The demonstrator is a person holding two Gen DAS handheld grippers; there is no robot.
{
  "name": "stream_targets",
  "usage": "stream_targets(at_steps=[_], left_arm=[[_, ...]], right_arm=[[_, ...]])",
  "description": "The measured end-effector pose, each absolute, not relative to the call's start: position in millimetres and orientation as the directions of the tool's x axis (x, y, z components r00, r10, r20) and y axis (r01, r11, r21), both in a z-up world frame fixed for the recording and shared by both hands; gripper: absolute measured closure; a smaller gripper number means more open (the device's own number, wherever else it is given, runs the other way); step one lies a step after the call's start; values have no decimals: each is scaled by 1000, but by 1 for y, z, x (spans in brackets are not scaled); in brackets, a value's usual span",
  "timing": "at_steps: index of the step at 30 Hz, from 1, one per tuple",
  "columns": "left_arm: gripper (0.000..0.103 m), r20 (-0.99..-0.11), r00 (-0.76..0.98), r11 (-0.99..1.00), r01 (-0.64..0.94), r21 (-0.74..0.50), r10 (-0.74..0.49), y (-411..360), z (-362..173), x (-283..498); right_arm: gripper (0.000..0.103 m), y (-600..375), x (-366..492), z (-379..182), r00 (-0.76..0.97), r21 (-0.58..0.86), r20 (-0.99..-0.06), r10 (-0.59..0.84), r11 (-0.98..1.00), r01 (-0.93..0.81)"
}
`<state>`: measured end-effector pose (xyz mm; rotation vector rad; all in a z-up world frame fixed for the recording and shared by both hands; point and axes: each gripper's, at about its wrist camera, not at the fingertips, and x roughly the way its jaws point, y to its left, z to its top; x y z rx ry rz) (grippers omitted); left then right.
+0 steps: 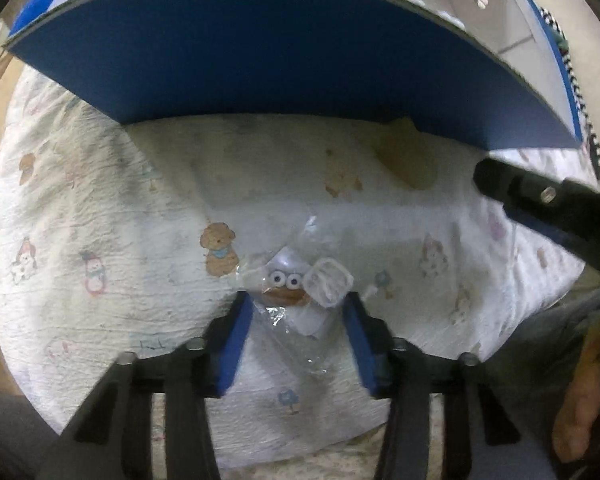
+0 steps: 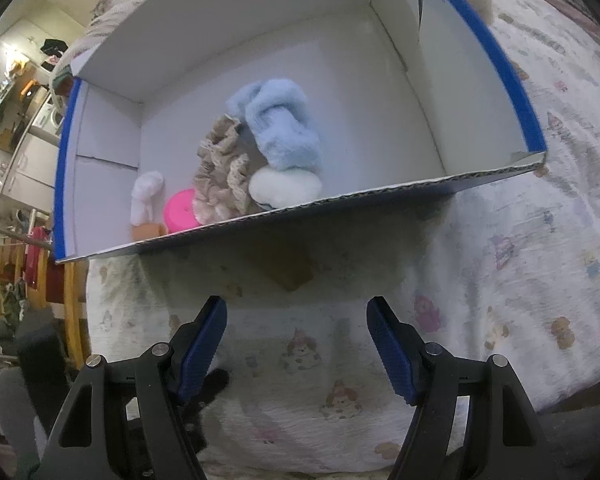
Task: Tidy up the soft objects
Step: 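Grasp the clear plastic bag with the left tool while the right tool grasps the tan paper piece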
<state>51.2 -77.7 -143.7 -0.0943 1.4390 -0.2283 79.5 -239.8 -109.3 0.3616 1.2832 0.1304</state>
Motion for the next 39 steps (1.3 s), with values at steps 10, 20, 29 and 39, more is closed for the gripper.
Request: stream_targets(at_steps=[10, 20, 29, 39], left_arm=[[90, -960, 208, 982, 23, -187, -188, -50, -119, 57], [92, -951, 261, 980, -57, -189, -168, -4, -102, 56], [92, -945, 292, 979, -93, -182, -148, 17, -95, 51], [92, -932, 341, 987, -54, -148, -121, 1, -84, 41]], right_arm=[[26, -215, 100, -127, 243, 245, -942, 232, 969, 28], [42, -171, 122, -149, 284, 116, -949, 136, 989, -87], [92, -164, 124, -158, 323, 126, -933, 162, 984, -129], [92, -154, 84, -134, 339, 217, -903, 264, 961, -173]])
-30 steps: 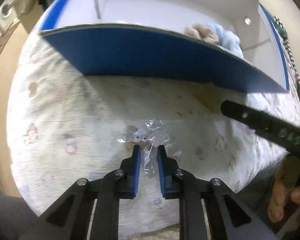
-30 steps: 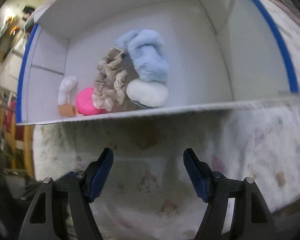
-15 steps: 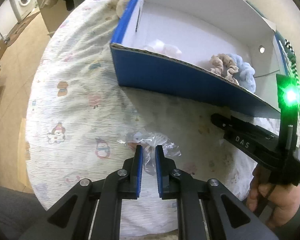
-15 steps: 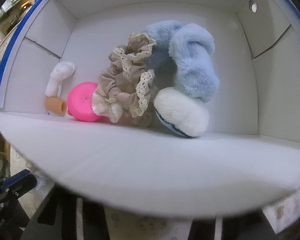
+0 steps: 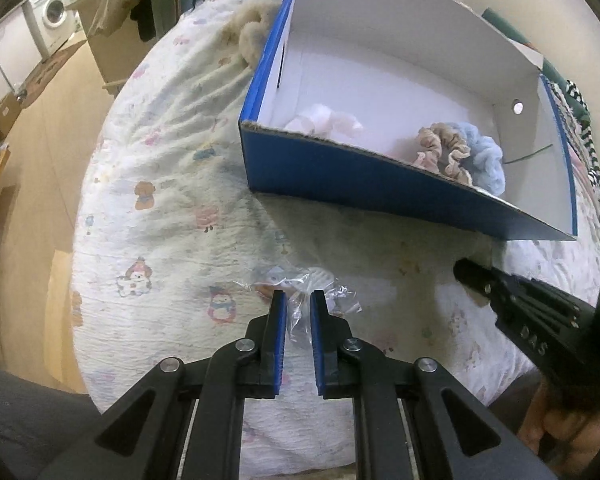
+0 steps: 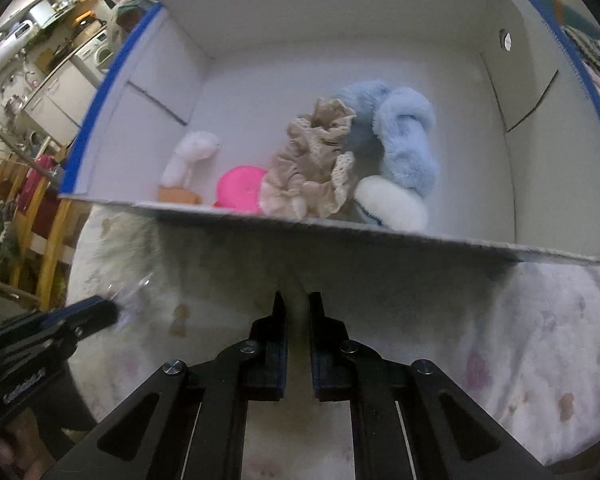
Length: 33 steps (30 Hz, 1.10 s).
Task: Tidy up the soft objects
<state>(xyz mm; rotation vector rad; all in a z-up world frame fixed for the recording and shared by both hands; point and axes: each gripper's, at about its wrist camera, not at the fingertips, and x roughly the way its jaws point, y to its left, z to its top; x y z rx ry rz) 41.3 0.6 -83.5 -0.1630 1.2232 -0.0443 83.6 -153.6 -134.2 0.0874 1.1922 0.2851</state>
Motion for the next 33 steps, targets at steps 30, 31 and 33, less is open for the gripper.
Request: stream_targets(at_steps=[30, 31, 33], left_arm=[[101, -776, 590, 975, 114, -190, -220, -9, 34, 113], [101, -775, 585, 971, 129, -201, -239, -10, 34, 120], [101, -779, 578, 970, 140, -199, -243, -12, 31, 132]], right_arm=[[92, -209, 103, 2, 510, 398, -732, 451, 891, -217], [92, -210, 108, -2, 509, 405, -733, 452, 890, -207], [92, -212, 116, -10, 511, 418, -730, 453, 888, -190]])
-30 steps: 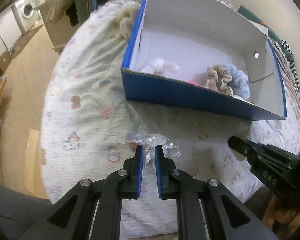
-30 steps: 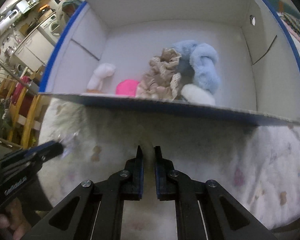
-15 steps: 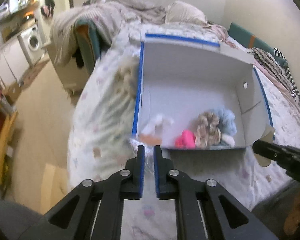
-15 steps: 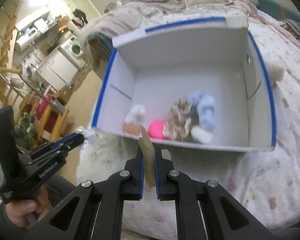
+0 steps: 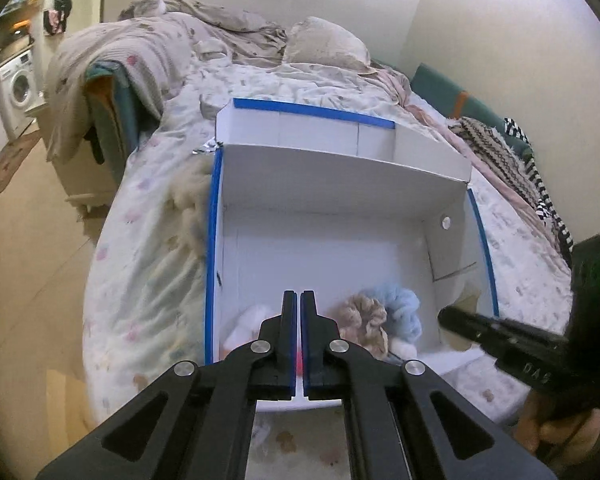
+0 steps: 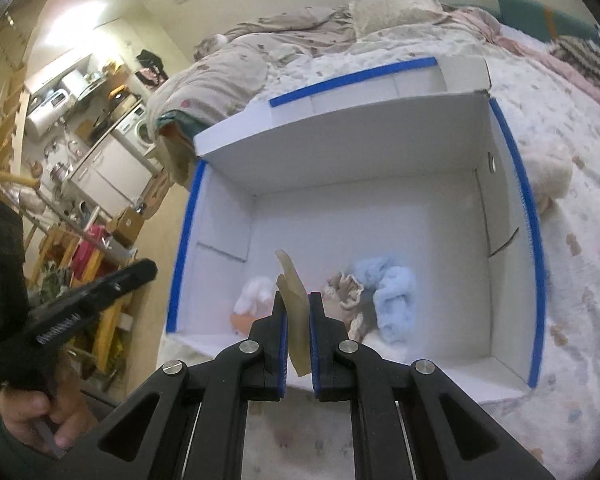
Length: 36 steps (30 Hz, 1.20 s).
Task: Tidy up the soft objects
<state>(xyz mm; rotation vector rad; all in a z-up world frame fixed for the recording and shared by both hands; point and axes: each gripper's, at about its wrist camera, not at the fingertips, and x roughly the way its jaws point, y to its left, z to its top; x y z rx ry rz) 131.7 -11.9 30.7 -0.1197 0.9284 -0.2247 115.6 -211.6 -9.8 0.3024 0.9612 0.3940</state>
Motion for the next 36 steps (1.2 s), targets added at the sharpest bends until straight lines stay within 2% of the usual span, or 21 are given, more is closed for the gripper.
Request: stream_targets(at_steps=[6, 10, 12, 13, 14, 17, 23, 28, 30, 32, 34, 36], left_arm=[[101, -804, 528, 961, 117, -252, -275, -6, 5, 152], [98, -846, 486, 974, 59, -219, -220, 10, 0, 133], [77, -864, 462, 977, 34, -208, -200, 21, -5, 115], [47, -875, 443, 977, 11, -211, -194, 28, -11, 105], [24, -883, 432, 978, -14, -209, -183, 32, -17, 97], [24, -910, 371, 974, -53, -218, -184, 35, -43, 81], [25, -954, 281, 992, -49, -120, -101, 15, -80, 88], [27, -967, 236, 991, -59, -119, -102, 6, -104, 99], [38, -975, 204, 994, -49, -102, -90, 1, -118, 103], [53, -983, 154, 994, -44, -105, -97, -3, -135, 107], [55, -989, 122, 995, -44, -92, -86, -6, -149, 107], [65, -988, 144, 998, -4, -59, -58, -13, -148, 106]], right_arm=[[92, -216, 130, -39, 484, 430, -756, 441, 892, -142], [92, -216, 136, -47, 466, 427, -768, 440, 893, -140], [92, -218, 138, -47, 471, 431, -764, 440, 892, -135], [92, -219, 139, -47, 474, 439, -760, 444, 889, -130], [92, -220, 139, -46, 477, 447, -756, 449, 886, -125], [92, -223, 139, -44, 481, 469, -745, 463, 875, -117], [92, -223, 139, -42, 480, 476, -740, 471, 871, -120], [92, -227, 137, -40, 483, 487, -736, 475, 867, -111], [92, -228, 136, -40, 485, 491, -733, 477, 864, -108], [92, -227, 138, -41, 483, 496, -732, 481, 862, -106], [92, -226, 138, -40, 482, 498, -731, 484, 860, -109], [92, -224, 139, -40, 482, 492, -731, 482, 863, -116]])
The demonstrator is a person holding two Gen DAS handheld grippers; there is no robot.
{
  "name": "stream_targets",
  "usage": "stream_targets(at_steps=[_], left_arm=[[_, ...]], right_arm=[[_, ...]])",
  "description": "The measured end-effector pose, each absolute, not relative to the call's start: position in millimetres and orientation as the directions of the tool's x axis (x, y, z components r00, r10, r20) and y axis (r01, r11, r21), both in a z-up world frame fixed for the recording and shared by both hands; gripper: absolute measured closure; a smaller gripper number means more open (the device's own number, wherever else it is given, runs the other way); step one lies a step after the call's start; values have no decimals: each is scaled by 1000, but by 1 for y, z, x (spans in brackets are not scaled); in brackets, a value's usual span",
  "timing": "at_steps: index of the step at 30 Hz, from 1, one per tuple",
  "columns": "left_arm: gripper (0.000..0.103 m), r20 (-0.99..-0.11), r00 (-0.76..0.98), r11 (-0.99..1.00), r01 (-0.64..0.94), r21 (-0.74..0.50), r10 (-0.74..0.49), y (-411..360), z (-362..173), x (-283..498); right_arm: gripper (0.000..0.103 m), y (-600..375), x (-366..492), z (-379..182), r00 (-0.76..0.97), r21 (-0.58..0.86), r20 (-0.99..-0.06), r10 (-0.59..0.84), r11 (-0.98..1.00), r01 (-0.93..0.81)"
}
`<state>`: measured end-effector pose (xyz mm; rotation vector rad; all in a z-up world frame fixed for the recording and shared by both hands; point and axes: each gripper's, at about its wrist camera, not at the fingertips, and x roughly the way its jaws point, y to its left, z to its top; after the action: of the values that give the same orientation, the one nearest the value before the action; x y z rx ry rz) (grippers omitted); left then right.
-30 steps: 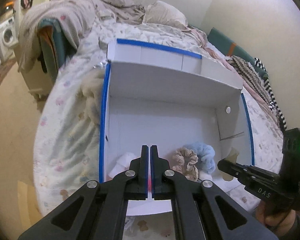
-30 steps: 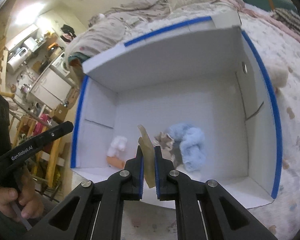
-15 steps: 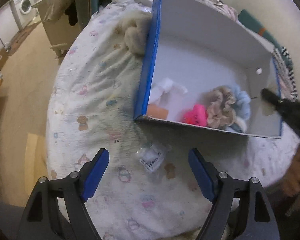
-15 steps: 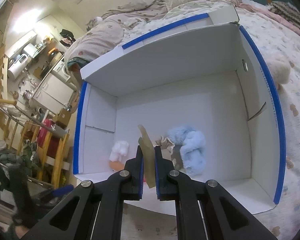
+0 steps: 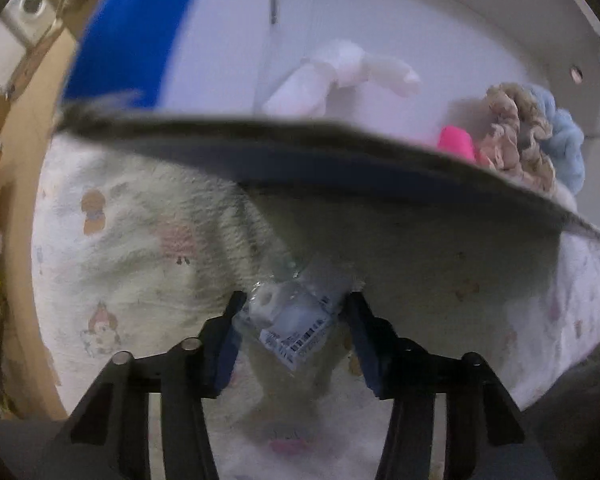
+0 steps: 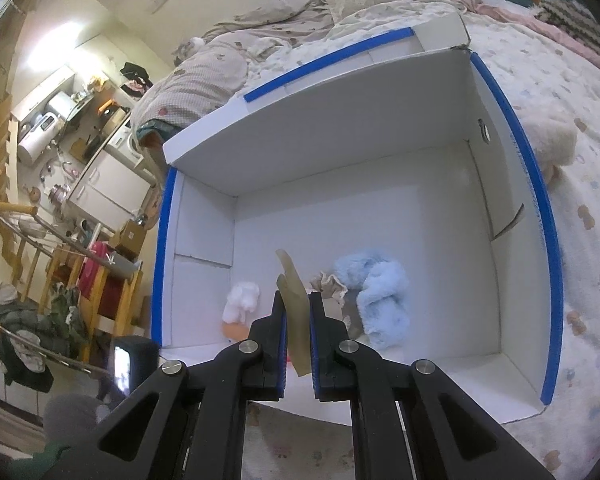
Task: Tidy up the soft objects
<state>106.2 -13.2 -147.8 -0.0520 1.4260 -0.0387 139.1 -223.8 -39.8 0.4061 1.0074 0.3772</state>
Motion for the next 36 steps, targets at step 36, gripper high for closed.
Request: stream_targets(at_steps=[36], left_arm=[[95, -876, 437, 976, 164, -143, -202, -57, -64, 176]], right_arm=[[91, -213, 153, -77, 376, 421, -830, 413, 905, -66]])
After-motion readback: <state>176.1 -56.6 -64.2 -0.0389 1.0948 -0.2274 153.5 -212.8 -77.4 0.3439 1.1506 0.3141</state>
